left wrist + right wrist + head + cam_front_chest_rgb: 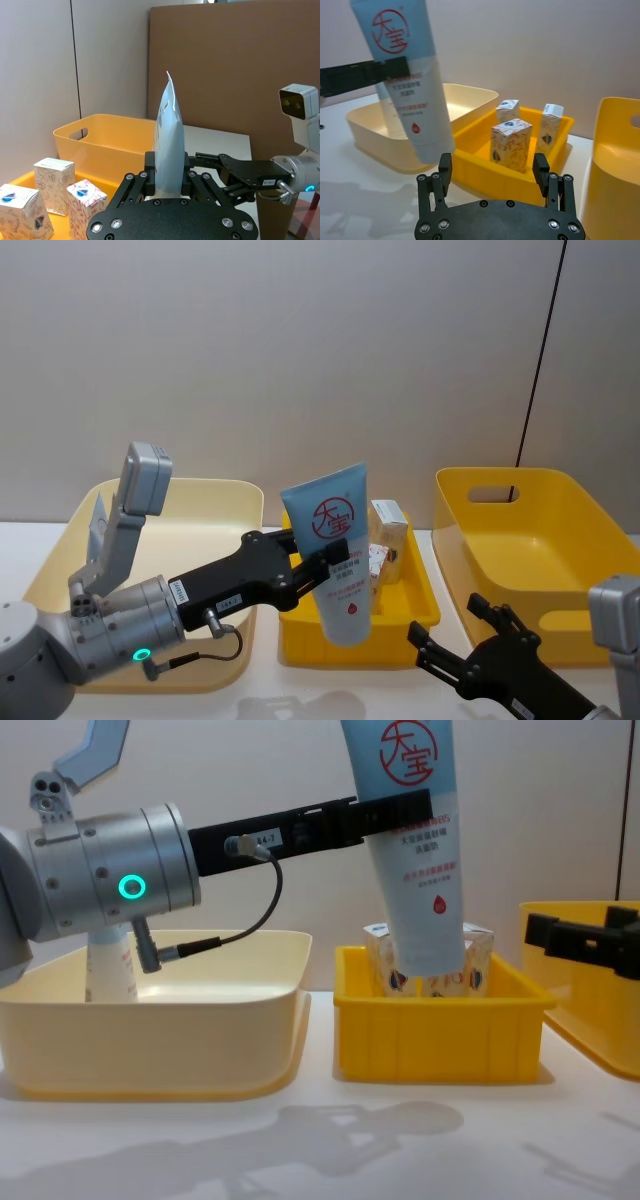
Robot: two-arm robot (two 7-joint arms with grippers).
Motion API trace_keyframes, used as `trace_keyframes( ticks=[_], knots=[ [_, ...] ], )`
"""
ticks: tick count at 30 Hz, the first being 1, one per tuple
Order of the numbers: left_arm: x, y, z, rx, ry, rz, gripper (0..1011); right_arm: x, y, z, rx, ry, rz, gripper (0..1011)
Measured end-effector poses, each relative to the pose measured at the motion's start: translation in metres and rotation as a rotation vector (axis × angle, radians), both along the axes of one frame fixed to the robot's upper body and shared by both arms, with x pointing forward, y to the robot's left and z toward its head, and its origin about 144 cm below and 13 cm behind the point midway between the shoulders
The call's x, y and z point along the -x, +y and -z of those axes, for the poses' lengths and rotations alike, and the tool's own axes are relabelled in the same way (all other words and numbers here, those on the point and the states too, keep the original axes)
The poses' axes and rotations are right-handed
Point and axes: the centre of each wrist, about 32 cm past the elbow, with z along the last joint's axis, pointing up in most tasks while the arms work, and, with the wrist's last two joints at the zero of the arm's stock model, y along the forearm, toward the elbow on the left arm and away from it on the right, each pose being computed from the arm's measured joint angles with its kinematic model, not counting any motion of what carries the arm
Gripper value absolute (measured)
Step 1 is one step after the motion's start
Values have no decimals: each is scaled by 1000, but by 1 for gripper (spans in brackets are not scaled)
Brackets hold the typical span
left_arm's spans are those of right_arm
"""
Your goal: Bimanual collaborative sorting of washing and personal care products
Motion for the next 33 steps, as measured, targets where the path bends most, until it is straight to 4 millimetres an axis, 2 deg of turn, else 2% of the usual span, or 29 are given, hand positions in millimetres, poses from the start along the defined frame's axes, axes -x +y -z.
trace_keyframes(
  ticks=[9, 17, 33],
  knots=[
    [0, -1, 0, -1, 1, 2, 267, -10, -9, -14, 1, 21, -138, 1001],
    [0, -1, 0, -2, 2, 2, 267, -22, -10, -21, 16, 20, -218, 1001],
    [0, -1, 0, -2, 2, 3, 267, -45, 15, -19, 86, -44, -223, 1001]
  ],
)
